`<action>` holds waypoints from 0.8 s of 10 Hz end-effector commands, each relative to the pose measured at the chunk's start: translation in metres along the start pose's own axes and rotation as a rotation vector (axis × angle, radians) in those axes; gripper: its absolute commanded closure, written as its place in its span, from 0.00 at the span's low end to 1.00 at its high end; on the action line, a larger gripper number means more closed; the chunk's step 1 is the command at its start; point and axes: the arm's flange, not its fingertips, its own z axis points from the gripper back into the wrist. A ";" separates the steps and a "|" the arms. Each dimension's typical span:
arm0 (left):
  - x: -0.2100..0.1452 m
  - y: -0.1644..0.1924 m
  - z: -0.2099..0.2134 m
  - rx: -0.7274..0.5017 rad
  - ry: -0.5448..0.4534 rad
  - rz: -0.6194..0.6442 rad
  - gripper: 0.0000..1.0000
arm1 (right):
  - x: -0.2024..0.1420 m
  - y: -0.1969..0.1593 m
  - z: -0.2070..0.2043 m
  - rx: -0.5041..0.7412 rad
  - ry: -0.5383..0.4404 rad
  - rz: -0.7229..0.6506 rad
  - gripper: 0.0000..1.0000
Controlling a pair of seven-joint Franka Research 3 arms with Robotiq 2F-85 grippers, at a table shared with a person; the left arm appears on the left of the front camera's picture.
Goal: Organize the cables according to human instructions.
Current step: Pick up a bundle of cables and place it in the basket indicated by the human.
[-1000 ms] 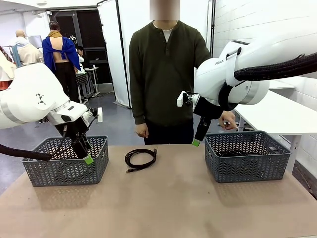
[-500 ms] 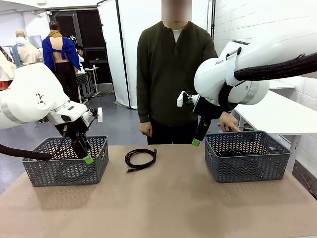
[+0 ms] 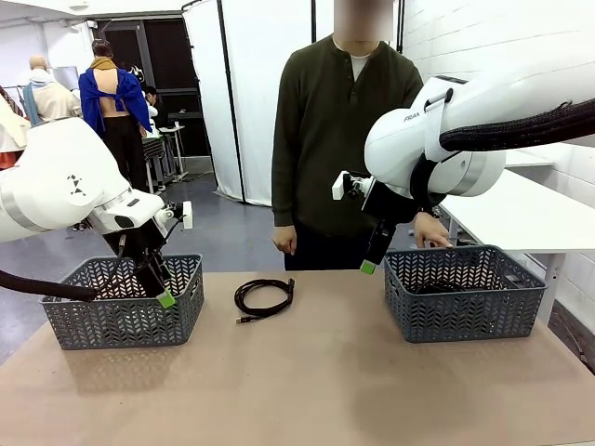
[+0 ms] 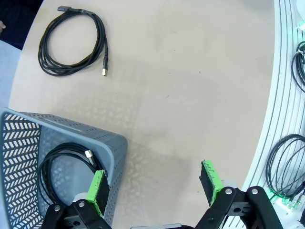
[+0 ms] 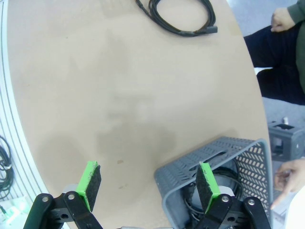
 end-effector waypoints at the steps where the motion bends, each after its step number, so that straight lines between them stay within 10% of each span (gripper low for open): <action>1: 0.002 0.002 0.000 0.004 0.001 0.003 0.00 | -0.001 0.001 0.000 0.000 0.001 -0.002 0.00; 8: 0.002 0.002 0.000 0.004 0.001 0.003 0.00 | 0.014 0.000 -0.001 0.002 0.024 -0.054 0.00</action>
